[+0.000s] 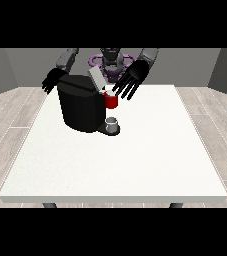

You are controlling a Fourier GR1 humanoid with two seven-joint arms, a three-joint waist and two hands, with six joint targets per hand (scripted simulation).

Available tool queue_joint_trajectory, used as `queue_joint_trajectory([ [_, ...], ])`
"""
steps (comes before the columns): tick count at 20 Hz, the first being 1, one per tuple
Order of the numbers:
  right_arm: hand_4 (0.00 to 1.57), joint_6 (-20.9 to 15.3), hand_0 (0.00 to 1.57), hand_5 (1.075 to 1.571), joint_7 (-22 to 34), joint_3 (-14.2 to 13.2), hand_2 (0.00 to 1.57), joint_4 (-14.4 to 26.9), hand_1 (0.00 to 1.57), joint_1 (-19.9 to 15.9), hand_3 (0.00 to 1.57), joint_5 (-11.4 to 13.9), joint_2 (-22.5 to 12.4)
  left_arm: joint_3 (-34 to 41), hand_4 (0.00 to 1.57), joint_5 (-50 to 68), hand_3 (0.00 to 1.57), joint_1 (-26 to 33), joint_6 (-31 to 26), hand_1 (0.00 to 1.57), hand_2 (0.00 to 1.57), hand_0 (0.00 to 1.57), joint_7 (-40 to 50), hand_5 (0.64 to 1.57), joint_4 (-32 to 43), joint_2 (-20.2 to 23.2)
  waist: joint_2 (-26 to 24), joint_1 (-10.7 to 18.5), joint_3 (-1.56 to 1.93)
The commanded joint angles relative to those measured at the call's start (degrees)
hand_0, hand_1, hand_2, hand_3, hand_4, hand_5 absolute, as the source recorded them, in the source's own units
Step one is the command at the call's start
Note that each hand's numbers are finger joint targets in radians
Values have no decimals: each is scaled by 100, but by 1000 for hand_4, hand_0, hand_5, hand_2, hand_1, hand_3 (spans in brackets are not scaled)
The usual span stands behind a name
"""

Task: Insert the coffee pod into the coffee machine and close the lid

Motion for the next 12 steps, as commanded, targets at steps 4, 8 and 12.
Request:
queue_joint_trajectory([
  [4,378,-236,0,1571,194,-73,0,392,0,-89,0,41,78,-249,0,-179,0,94,-8,0,0,0,486,1571,-245,-591,-555,328,-2],
  [8,363,58,0,1571,-75,-309,0,487,0,260,0,-210,-103,11,0,185,0,613,-78,0,0,0,158,1571,-326,-710,-749,526,-3],
  [12,383,-96,0,1571,-119,-219,0,464,0,711,0,-118,79,736,0,972,0,921,111,0,0,0,268,1571,-290,-1124,-1207,694,-7],
])
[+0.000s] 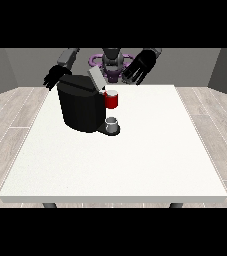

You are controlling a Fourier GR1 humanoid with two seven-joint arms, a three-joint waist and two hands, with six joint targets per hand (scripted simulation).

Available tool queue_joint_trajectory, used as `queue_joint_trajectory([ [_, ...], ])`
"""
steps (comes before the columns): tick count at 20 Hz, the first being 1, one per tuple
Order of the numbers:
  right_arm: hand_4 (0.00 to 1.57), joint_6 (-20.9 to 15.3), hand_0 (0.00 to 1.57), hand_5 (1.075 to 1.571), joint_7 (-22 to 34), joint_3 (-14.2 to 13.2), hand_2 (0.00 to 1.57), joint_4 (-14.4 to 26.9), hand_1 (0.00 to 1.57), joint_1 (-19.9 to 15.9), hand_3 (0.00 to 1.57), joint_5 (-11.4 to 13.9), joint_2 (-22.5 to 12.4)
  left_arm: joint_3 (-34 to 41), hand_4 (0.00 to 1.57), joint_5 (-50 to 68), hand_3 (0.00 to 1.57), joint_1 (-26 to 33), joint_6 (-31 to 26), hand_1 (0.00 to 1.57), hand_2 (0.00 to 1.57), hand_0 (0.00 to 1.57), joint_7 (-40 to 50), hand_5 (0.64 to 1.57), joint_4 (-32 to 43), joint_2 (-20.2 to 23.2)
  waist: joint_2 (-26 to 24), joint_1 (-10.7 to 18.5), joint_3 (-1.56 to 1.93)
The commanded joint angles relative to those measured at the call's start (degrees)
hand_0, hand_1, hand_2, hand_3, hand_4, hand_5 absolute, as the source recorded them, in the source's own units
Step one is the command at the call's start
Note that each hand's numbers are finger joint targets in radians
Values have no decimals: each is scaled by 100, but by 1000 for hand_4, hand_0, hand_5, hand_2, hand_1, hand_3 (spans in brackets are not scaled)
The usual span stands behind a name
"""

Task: Insert the coffee pod into the coffee machine and close the lid

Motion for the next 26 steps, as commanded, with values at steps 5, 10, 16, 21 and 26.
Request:
queue_joint_trajectory([
  [5,430,50,0,1571,-85,-234,0,144,0,624,0,-106,-138,1186,237,1525,0,870,81,0,0,0,-343,1571,-157,-827,-819,564,-5],
  [10,445,91,0,1571,-28,-163,0,-76,0,1172,0,-98,-104,1332,0,1945,0,1894,-243,0,0,0,-586,1571,-233,-1063,-1683,859,-2],
  [16,390,593,0,1571,388,195,0,-674,0,1183,0,11,-475,1489,90,2295,0,2658,-269,0,0,0,-512,1571,-328,-1288,-2086,878,-5],
  [21,125,877,0,1571,634,280,0,-1051,0,837,0,-57,-690,1480,0,2534,0,2978,-271,0,0,0,-460,1571,-587,-1513,-2049,1037,-2],
  [26,0,1017,0,1571,1010,70,0,-1183,0,339,0,-353,-829,1462,140,2869,0,3337,-629,0,0,0,-417,1571,-966,-1513,-1951,1423,0],
])
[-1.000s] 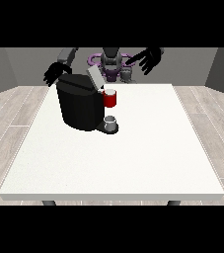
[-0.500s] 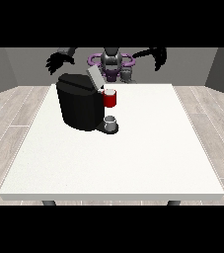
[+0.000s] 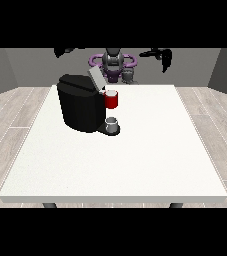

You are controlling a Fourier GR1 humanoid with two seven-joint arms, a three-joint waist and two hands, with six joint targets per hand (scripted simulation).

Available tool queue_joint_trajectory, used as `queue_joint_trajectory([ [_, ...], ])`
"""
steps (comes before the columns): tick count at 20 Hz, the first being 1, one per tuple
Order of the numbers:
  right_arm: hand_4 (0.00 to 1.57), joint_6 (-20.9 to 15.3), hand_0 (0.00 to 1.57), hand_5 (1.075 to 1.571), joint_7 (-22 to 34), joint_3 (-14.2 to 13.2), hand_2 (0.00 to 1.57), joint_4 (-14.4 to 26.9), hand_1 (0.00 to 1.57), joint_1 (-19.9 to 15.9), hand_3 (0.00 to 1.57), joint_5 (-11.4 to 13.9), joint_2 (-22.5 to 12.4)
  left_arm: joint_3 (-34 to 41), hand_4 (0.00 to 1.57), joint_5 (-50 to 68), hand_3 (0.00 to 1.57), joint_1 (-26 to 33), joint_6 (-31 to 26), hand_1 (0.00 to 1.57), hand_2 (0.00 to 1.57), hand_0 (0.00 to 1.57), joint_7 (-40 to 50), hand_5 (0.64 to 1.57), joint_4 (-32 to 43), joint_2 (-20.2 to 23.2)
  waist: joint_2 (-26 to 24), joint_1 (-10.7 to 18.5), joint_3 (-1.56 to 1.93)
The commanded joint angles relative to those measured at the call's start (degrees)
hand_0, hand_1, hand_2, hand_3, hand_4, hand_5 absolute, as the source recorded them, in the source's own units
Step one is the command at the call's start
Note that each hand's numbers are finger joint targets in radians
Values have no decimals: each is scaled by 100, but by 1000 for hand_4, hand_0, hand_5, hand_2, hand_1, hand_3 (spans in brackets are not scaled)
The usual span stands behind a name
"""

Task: Insert the coffee pod into the coffee machine and close the lid

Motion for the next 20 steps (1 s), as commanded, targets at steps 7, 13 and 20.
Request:
queue_joint_trajectory([
  [7,137,27,0,1571,260,400,0,-139,0,-752,0,308,111,-257,222,466,0,509,-292,0,0,0,264,1571,-1020,-134,406,475,1],
  [13,0,255,0,1571,185,600,0,-93,0,-966,0,540,86,-563,0,644,0,1092,161,0,0,0,334,1571,-1788,-295,724,306,1],
  [20,0,430,0,1571,69,280,0,420,0,-1634,0,204,188,-899,0,939,0,1347,307,0,0,0,406,1571,-2400,-251,1321,313,2],
])
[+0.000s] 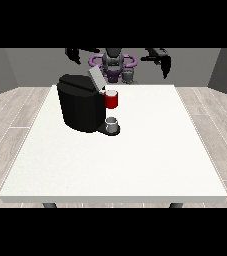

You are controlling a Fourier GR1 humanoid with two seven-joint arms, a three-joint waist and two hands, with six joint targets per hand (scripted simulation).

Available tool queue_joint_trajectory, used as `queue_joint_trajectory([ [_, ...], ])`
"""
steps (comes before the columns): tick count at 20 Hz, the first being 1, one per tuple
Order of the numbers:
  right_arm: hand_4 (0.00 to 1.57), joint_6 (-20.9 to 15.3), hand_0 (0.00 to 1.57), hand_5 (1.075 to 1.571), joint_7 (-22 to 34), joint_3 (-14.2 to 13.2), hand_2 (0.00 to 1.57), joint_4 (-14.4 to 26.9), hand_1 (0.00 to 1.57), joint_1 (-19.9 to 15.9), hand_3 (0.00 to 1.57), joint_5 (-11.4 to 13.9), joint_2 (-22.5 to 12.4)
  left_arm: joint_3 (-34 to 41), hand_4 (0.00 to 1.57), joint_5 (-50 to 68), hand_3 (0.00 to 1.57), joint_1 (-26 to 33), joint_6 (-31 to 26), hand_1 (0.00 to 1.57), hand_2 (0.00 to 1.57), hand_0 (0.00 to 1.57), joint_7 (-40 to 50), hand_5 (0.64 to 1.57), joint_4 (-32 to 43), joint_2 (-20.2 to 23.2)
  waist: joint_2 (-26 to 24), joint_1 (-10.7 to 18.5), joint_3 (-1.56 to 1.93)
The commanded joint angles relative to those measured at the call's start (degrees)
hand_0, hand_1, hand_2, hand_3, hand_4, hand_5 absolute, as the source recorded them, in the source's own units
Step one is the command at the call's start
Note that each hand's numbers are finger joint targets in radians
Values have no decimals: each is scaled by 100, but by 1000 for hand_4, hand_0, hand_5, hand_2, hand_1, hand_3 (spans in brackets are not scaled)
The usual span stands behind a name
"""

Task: Insert the coffee pod into the coffee machine and close the lid

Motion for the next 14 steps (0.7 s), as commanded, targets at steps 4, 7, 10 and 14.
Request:
queue_joint_trajectory([
  [4,0,52,0,1571,-518,-305,0,794,0,-436,0,-37,-9,-186,0,165,0,122,-100,0,0,0,188,1571,-721,158,643,154,0],
  [7,0,-194,0,1571,-426,-105,0,908,0,-627,0,197,217,-160,0,209,0,336,-10,0,0,0,163,1571,-865,276,628,43,-1],
  [10,0,69,0,1571,-445,-308,0,1287,0,-907,0,81,-13,-280,0,297,0,343,214,0,0,0,482,1571,-1300,161,621,50,0],
  [14,0,305,0,1571,-443,-138,0,1171,0,-809,0,168,-100,161,0,575,0,557,-214,0,0,0,-179,1571,-899,647,801,-137,-2],
])
